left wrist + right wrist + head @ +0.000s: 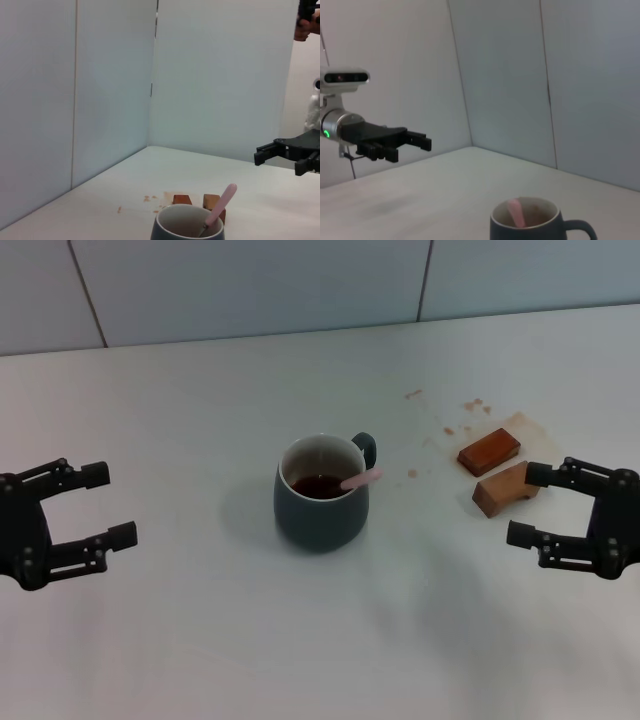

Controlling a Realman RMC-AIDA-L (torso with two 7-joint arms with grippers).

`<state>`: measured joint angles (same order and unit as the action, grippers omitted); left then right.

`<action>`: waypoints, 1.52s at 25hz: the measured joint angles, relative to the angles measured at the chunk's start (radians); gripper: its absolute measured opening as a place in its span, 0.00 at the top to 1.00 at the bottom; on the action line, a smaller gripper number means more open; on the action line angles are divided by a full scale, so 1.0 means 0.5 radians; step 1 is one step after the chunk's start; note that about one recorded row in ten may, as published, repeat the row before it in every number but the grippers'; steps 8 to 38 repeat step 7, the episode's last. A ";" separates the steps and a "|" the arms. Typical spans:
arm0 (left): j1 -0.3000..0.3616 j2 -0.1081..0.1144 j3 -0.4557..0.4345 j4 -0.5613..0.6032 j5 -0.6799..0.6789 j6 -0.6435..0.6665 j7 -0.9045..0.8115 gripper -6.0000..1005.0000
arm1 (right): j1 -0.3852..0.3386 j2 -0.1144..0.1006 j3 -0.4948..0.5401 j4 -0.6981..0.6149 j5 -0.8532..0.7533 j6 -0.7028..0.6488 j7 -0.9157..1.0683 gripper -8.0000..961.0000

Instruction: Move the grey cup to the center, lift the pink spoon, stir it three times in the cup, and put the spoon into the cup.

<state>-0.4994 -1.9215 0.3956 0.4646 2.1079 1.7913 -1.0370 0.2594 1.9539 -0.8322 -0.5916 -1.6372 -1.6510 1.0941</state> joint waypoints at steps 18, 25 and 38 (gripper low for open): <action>-0.016 -0.030 0.060 0.010 0.000 -0.016 0.002 0.19 | 0.036 0.007 0.000 -0.002 -0.060 -0.003 0.001 0.14; -0.016 -0.030 0.060 0.010 0.000 -0.016 0.002 0.19 | 0.036 0.007 0.000 -0.002 -0.060 -0.003 0.001 0.14; -0.016 -0.030 0.060 0.010 0.000 -0.016 0.002 0.19 | 0.036 0.007 0.000 -0.002 -0.060 -0.003 0.001 0.14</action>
